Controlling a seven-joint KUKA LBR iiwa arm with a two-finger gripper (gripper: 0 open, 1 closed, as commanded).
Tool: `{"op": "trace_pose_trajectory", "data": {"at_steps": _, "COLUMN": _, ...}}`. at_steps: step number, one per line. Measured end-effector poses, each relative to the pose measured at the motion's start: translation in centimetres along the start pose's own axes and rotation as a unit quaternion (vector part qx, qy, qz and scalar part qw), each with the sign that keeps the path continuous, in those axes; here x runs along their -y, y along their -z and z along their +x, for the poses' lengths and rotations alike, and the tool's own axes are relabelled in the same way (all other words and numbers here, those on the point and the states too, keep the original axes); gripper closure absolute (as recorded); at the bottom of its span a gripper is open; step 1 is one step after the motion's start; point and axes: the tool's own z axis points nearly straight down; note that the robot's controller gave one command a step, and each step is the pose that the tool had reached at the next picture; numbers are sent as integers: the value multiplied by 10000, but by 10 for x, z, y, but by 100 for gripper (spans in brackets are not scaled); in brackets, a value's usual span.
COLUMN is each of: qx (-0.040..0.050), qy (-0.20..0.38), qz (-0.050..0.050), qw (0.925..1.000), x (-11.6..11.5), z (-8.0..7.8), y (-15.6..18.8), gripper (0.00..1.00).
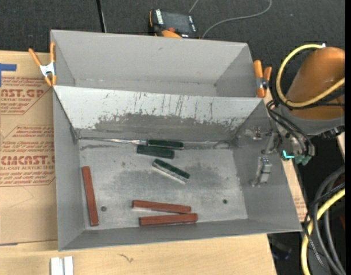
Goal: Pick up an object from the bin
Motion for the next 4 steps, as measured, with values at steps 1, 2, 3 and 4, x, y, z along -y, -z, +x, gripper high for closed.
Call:
{"op": "trace_pose_trajectory", "data": {"at_steps": 1, "qx": 22, "qy": 362, "qz": -14, "qw": 9993, "x": -63, "z": -37, "y": -59, "gripper": 0}}
{"op": "trace_pose_trajectory", "data": {"at_steps": 2, "qx": 22, "qy": 701, "qz": -9, "qw": 9975, "x": -119, "z": -40, "y": -134, "gripper": 0}}
{"op": "trace_pose_trajectory", "data": {"at_steps": 3, "qx": 37, "qy": 679, "qz": 5, "qw": 9977, "x": -115, "z": -40, "y": -131, "gripper": 100}}
{"op": "trace_pose_trajectory", "data": {"at_steps": 4, "qx": 36, "qy": 679, "qz": 6, "qw": 9977, "x": -115, "z": -40, "y": -131, "gripper": 0}}
